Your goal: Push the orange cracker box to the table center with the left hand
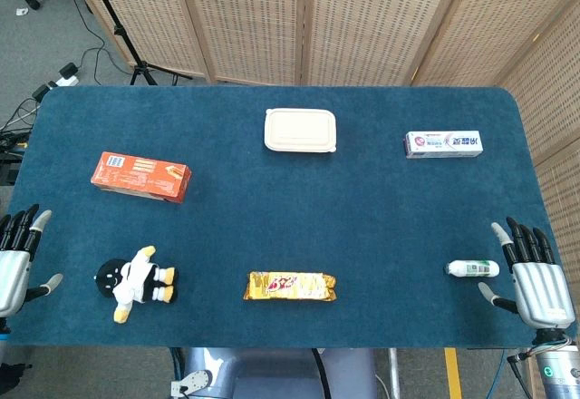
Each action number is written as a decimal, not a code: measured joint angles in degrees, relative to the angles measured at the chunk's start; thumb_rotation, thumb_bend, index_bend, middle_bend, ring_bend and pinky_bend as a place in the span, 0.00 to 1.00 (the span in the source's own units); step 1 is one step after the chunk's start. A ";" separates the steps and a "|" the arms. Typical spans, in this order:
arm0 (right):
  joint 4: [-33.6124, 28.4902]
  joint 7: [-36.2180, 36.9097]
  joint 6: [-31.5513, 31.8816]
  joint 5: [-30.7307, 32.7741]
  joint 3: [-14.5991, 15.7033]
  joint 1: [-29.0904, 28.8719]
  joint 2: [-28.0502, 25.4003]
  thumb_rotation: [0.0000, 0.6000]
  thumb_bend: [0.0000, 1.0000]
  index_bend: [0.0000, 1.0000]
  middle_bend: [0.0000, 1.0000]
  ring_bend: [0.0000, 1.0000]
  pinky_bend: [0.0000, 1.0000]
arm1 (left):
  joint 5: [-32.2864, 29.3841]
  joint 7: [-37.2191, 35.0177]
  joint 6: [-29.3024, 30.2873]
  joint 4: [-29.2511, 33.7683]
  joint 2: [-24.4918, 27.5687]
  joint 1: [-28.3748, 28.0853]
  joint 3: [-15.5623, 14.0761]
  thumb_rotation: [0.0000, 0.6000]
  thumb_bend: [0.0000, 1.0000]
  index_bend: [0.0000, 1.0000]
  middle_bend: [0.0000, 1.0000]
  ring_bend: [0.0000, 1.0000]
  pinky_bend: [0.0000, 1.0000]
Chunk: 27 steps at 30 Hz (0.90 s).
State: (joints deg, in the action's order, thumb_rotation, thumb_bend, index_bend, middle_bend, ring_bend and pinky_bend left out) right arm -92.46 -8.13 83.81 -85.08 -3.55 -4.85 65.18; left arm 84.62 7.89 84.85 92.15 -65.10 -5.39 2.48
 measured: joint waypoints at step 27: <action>-0.23 -0.35 1.17 -0.23 0.02 0.60 -0.08 1.00 0.25 0.05 0.00 0.00 0.04 | 0.21 -0.82 -0.28 -0.37 0.12 -0.34 0.12 1.00 0.14 0.00 0.00 0.00 0.03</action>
State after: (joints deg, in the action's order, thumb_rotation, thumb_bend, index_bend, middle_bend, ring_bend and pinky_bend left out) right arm -92.69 -8.48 84.98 -85.31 -3.53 -4.25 65.10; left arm 84.83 7.07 84.57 91.78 -64.98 -5.73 2.60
